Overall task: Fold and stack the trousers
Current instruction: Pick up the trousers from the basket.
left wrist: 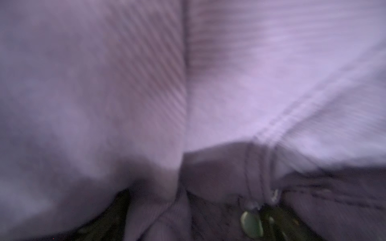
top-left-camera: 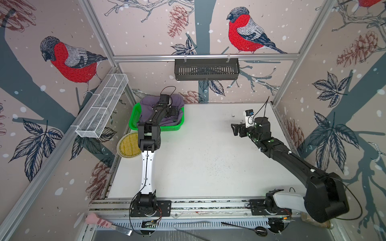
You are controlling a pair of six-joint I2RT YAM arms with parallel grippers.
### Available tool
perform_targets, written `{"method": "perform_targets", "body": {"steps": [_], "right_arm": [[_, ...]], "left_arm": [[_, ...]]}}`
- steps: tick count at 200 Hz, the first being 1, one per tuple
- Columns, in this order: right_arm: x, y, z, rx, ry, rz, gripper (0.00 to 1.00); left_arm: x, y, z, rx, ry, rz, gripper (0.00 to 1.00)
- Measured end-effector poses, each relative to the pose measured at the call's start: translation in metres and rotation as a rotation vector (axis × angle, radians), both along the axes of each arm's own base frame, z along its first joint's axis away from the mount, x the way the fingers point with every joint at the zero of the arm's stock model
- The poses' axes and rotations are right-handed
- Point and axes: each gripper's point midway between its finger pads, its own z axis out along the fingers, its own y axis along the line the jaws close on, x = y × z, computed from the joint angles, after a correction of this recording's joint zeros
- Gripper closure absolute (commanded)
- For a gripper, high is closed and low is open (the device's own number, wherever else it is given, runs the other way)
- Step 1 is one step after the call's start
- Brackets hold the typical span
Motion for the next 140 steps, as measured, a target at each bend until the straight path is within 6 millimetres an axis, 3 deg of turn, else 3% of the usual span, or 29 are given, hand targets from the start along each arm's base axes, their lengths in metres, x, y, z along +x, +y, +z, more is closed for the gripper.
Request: {"method": "perform_targets", "body": {"steps": [37,56,100,120,140], "right_arm": [[0.001,0.001,-0.001,0.001,0.002,0.002,0.00],[0.000,0.000,-0.003,0.000,0.005,0.002,0.00],[0.001,-0.001,-0.003,0.015,0.013,-0.010,0.00],[0.001,-0.002,-0.003,0.015,0.012,-0.012,0.00],[0.001,-0.003,-0.003,0.020,0.012,-0.016,0.00]], "left_arm": [[0.007,0.005,-0.007,0.036,-0.003,0.040,0.68],[0.006,0.006,-0.004,0.038,0.001,0.041,0.99],[-0.008,0.007,0.021,0.044,0.036,0.043,1.00],[-0.014,0.011,0.052,0.050,0.013,0.060,1.00],[-0.022,0.014,0.101,0.049,-0.052,0.081,1.00]]}}
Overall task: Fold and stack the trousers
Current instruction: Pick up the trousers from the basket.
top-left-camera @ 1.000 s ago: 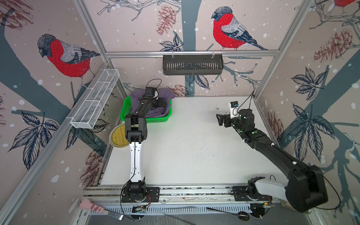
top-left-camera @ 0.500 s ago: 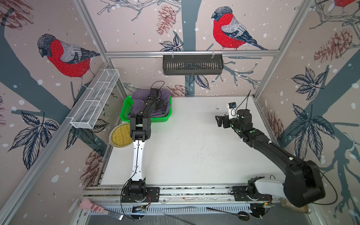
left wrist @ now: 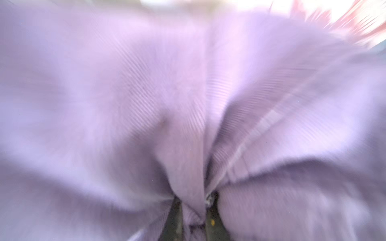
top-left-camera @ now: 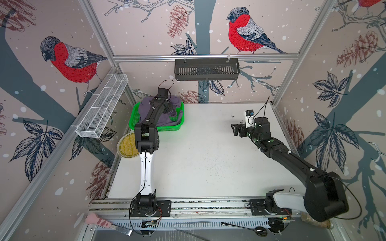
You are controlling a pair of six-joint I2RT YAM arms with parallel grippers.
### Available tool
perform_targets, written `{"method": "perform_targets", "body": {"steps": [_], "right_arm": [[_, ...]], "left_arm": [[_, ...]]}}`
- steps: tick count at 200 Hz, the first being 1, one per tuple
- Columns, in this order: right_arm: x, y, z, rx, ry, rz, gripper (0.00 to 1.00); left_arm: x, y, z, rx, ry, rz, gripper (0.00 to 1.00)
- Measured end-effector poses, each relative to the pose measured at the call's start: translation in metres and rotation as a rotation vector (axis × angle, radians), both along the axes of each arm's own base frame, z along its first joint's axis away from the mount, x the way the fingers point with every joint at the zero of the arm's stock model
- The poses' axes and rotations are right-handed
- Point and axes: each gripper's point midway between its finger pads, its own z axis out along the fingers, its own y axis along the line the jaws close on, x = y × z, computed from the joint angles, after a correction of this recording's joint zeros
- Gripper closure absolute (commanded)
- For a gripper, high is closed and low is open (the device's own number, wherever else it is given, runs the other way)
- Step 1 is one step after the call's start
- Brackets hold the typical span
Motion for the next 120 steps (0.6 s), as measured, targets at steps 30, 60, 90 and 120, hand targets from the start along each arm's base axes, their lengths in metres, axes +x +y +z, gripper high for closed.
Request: {"method": "perform_targets", "body": {"steps": [30,60,90,120], "right_arm": [[0.001,0.000,0.001,0.014,0.000,-0.007,0.00],[0.001,0.001,0.003,0.032,-0.005,-0.006,0.00],[0.002,0.003,0.003,0.051,-0.009,-0.005,0.00],[0.001,0.002,0.002,0.055,-0.007,-0.005,0.00]], "left_arm": [[-0.024,0.006,0.096,0.016,-0.146,0.029,1.00],[-0.059,-0.007,0.188,0.020,-0.312,0.019,1.00],[-0.099,-0.025,0.258,0.041,-0.445,-0.011,1.00],[-0.143,-0.052,0.340,0.041,-0.611,-0.060,1.00]]}}
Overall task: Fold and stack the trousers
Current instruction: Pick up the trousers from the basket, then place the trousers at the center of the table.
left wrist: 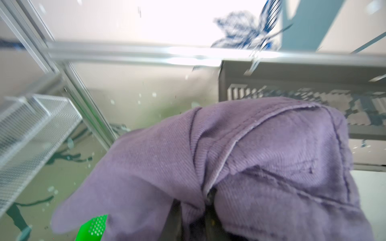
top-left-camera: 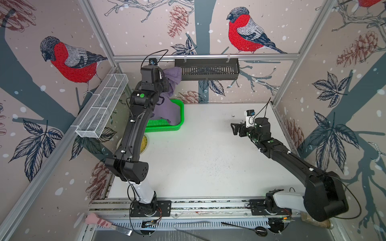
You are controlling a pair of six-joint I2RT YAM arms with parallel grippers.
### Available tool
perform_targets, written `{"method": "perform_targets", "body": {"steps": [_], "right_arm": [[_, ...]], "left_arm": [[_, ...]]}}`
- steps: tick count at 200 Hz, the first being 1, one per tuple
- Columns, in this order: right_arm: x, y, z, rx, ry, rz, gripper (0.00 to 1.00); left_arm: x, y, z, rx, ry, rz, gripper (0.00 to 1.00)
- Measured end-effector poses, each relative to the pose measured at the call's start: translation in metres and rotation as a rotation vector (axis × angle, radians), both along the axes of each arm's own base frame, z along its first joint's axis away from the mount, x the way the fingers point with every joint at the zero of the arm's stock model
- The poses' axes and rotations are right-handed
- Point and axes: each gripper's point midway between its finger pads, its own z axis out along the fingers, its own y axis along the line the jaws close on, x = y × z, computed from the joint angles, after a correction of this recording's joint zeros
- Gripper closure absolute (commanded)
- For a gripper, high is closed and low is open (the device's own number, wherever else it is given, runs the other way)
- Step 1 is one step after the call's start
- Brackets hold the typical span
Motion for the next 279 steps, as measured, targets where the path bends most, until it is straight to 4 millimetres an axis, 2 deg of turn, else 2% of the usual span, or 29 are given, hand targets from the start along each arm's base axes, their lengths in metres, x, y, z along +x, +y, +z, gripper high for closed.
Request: {"method": "perform_targets", "body": {"steps": [19,39,78,97,106,116,134,155,171,192,208,218,225,233,249,264,279], "right_arm": [[0.000,-0.003,0.001,0.006,-0.001,-0.008,0.00],[0.001,-0.010,0.002,0.018,-0.004,-0.027,0.00],[-0.001,-0.046,0.010,0.061,-0.023,-0.116,0.00],[-0.005,-0.069,0.013,0.083,-0.036,-0.160,0.00],[-0.008,-0.078,0.016,0.093,-0.043,-0.176,0.00],[-0.010,-0.087,0.019,0.111,-0.049,-0.197,0.00],[-0.016,-0.096,0.029,0.116,-0.071,-0.204,0.00],[-0.024,-0.106,0.034,0.117,-0.081,-0.221,0.00],[-0.029,-0.113,0.037,0.120,-0.085,-0.238,0.00],[-0.035,-0.110,0.037,0.141,-0.074,-0.226,0.00],[-0.038,-0.106,0.033,0.179,-0.047,-0.212,0.00],[-0.040,-0.102,0.028,0.207,-0.025,-0.199,0.00],[-0.044,-0.098,0.023,0.231,-0.004,-0.188,0.00],[-0.048,-0.095,0.017,0.254,0.018,-0.178,0.00],[-0.059,-0.090,0.005,0.292,0.060,-0.166,0.00],[-0.070,-0.086,-0.005,0.312,0.095,-0.167,0.00],[-0.080,-0.081,-0.008,0.328,0.120,-0.163,0.03]], "left_arm": [[-0.031,-0.029,0.042,-0.011,-0.091,-0.088,1.00],[-0.064,-0.059,0.066,-0.022,-0.137,-0.172,1.00],[-0.139,-0.139,0.093,-0.046,-0.195,-0.447,1.00],[-0.156,-0.163,0.087,-0.059,-0.182,-0.530,1.00],[-0.157,-0.176,0.071,-0.050,-0.152,-0.556,1.00],[-0.155,-0.190,0.043,-0.048,-0.094,-0.579,1.00],[-0.153,-0.214,-0.034,-0.011,0.069,-0.625,1.00],[-0.163,-0.228,-0.116,0.002,0.221,-0.671,1.00],[-0.169,-0.239,-0.163,-0.032,0.291,-0.706,0.90],[-0.176,-0.261,-0.228,-0.076,0.407,-0.744,0.82],[-0.193,-0.283,-0.276,-0.083,0.506,-0.799,0.64],[-0.203,-0.297,-0.295,-0.109,0.548,-0.838,0.58],[-0.209,-0.304,-0.307,-0.133,0.574,-0.859,0.50],[-0.211,-0.310,-0.319,-0.150,0.591,-0.871,0.41],[-0.212,-0.316,-0.338,-0.171,0.638,-0.863,0.31],[-0.216,-0.320,-0.340,-0.176,0.653,-0.884,0.27],[-0.217,-0.323,-0.327,-0.181,0.639,-0.906,0.25]]}}
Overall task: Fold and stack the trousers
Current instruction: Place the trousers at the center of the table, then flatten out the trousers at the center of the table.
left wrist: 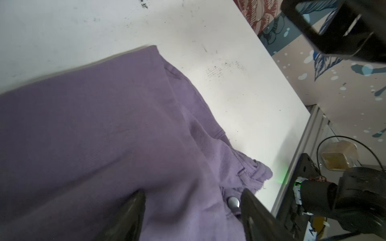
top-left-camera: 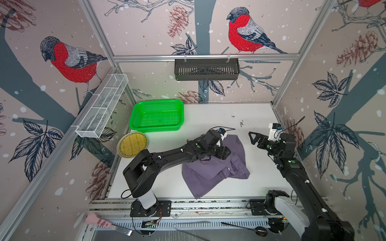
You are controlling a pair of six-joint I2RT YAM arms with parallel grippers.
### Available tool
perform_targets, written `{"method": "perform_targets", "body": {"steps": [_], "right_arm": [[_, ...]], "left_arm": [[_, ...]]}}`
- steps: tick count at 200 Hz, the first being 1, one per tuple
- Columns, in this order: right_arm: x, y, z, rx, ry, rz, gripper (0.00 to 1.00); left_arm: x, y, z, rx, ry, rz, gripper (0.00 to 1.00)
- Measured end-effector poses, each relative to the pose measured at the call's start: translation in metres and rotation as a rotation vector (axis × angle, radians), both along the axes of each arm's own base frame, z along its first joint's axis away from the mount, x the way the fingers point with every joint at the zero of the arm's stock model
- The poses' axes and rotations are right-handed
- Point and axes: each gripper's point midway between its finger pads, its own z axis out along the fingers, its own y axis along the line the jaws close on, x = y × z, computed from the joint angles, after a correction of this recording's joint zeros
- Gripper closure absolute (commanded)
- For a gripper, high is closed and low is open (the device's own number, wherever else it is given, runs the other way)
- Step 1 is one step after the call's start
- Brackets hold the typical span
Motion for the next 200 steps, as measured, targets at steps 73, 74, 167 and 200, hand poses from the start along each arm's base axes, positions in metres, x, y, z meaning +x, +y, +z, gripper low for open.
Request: {"method": "perform_targets", "body": {"steps": [73,74,167,200], "right_arm": [[-0.068,0.036,-0.047,0.048,0.330,-0.073,0.13],[-0.069,0.036,-0.048,0.047,0.336,-0.077,0.13],[-0.144,0.057,-0.151,-0.023,0.725,-0.129,0.17],[-0.140,0.058,-0.170,-0.048,0.729,-0.139,0.42]], "left_arm": [[-0.018,0.050,0.012,0.120,-0.029,0.068,0.24],[-0.018,0.051,0.012,0.123,-0.028,0.070,0.24],[-0.067,0.093,-0.078,0.291,0.136,0.142,0.20],[-0.066,0.089,-0.098,0.321,0.161,0.136,0.29]]}}
